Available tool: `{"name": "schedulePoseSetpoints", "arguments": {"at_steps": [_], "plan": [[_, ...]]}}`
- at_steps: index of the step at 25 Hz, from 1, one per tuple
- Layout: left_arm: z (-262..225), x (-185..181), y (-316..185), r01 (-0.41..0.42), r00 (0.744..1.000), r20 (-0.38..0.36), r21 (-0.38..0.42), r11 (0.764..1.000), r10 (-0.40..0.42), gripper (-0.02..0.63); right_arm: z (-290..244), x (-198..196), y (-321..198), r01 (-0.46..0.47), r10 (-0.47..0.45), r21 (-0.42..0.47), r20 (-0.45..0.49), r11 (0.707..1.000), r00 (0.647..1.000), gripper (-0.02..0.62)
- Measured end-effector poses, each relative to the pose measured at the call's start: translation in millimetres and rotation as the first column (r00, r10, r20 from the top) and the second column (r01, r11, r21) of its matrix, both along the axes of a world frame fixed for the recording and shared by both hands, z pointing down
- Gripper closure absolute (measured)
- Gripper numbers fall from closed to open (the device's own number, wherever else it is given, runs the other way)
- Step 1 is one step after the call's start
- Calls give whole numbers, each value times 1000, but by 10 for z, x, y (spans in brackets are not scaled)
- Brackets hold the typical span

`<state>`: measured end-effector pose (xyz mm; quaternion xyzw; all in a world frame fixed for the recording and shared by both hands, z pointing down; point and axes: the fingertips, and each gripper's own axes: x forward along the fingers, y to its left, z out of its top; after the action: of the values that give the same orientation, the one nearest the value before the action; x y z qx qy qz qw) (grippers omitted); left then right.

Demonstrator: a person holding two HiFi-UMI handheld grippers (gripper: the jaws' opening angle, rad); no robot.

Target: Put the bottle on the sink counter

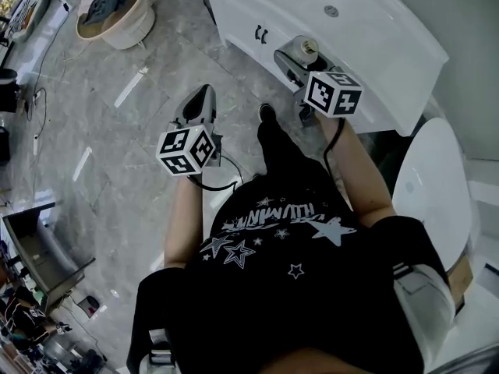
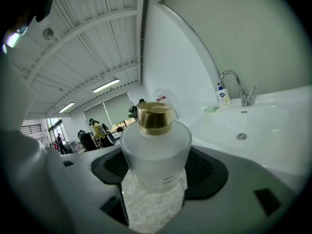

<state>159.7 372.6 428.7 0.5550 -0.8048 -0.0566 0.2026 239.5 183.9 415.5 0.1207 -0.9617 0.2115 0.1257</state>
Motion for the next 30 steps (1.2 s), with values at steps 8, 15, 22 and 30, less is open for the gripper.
{"name": "schedulePoseSetpoints", "arguments": {"at_steps": [8, 15, 22, 30], "plan": [[48, -830, -684, 41, 999, 0, -26, 999, -41, 598, 156, -864, -781, 42, -41, 23, -36, 999, 999, 278], [70, -1431, -1463, 51, 999, -13, -45, 998, -51, 598, 219, -1547, -1515, 92, -86, 74, -81, 993, 993, 278], [17, -1920, -2143, 47, 999, -3, -59, 997, -47, 598, 206, -2010, -2245, 88, -79, 91, -90, 992, 993, 278], [19, -2329, -2842, 41, 999, 4, -68, 997, -41, 598, 306, -2291, -2885, 74, -68, 64, -90, 995, 994, 278]]}}
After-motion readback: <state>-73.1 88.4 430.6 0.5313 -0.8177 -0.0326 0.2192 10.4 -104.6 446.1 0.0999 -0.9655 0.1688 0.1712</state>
